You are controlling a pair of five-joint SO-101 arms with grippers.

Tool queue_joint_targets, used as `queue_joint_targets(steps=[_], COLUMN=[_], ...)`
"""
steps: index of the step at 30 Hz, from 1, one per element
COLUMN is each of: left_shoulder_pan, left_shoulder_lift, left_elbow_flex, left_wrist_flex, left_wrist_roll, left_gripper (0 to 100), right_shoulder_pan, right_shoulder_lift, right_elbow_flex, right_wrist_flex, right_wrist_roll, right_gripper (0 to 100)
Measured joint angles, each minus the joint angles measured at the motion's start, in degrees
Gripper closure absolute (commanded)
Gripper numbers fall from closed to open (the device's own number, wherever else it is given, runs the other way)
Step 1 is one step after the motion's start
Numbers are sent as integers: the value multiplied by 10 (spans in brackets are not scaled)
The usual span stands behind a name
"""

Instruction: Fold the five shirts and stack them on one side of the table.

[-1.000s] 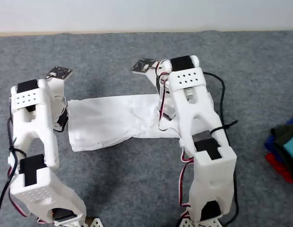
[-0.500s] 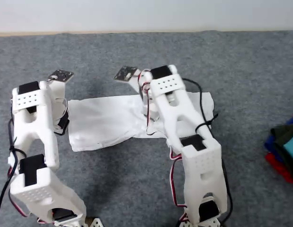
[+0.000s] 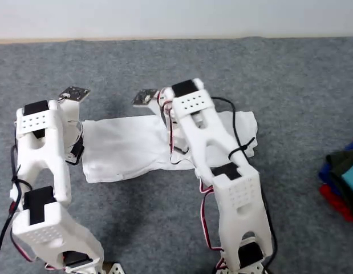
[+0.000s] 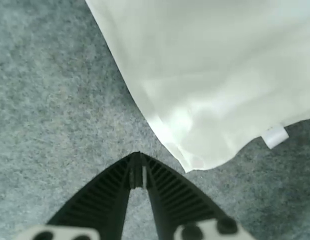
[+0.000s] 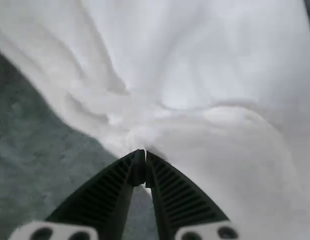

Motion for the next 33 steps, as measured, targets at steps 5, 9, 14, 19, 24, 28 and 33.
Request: queue_joint_targets(steps=[5,9,14,19,24,28,33], left_shoulder_pan=[0,0,0,0,0,0,9], left_shoulder_lift=[0,0,0,0,0,0,0], left_elbow_flex=[0,0,0,0,0,0,0], left_wrist_flex=[0,0,0,0,-12,-13,-14], left_wrist_roll=[0,0,0,0,0,0,0], left_gripper=[997,997,997,997,997,997,997], right_shoulder_pan=[29,82,166,232,244,242,245], right_shoulder_lift=[-68,-121,-174,-183,-182,-174,-170], right_elbow_flex=[-1,23,131,198,199,199,199], right_wrist_flex=[25,25,25,22,12,-18,-69], right_wrist_roll=[0,0,0,0,-1,0,-1], right_gripper=[988,987,985,906,891,891,887])
